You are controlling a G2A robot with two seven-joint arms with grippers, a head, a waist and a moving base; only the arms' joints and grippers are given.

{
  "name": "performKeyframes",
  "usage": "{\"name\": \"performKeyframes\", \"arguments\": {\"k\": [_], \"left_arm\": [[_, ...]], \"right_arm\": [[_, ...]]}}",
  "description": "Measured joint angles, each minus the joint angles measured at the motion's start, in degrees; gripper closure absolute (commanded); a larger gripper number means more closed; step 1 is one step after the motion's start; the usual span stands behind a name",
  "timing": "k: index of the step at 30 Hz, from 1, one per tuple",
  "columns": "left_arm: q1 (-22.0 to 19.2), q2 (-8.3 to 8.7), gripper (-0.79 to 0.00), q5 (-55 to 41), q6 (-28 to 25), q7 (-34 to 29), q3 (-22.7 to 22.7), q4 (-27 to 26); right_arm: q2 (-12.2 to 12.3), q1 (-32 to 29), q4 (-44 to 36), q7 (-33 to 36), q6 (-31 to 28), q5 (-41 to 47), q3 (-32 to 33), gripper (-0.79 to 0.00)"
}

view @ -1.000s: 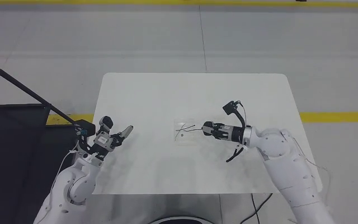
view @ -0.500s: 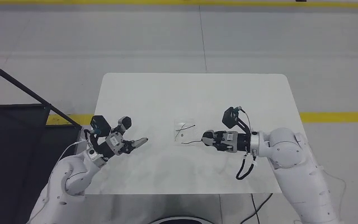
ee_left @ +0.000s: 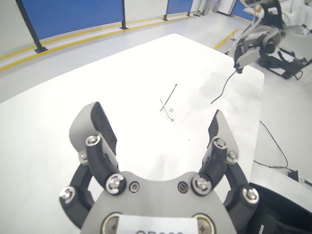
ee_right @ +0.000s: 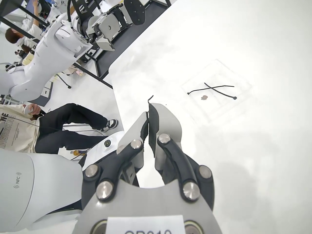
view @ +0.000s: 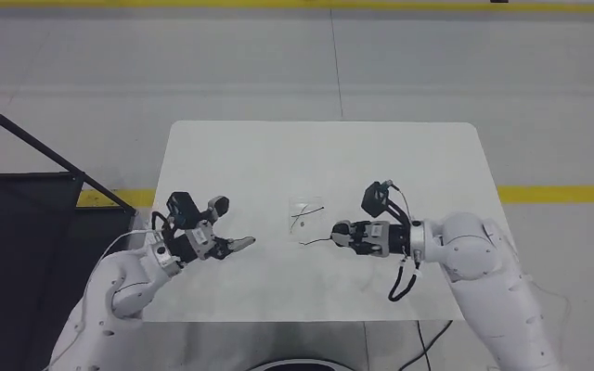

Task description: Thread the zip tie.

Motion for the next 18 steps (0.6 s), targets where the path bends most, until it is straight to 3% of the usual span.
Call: {"name": "performKeyframes", "arguments": {"k": [8,12,18], "left_arm": [[-8.5,0.32,-0.785,-4.8,-8.8,-7.6,7.4,4.8],[-12.1,0.86,-0.785,-9.0,-9.2,-11.0,11.6,5.5],[-13.8,2.19,-0.785,-12.8,-9.2,-15.0,16.7,4.1]], "right_arm": [[0.3,6.5,0.2,6.2,0.4,3.0,-5.2,0.0],[0.9,9.5,0.6,6.5,0.8,5.4,-7.9,0.0],[1.5,12.3,1.2,6.9,1.2,7.0,-10.5,0.0]]}}
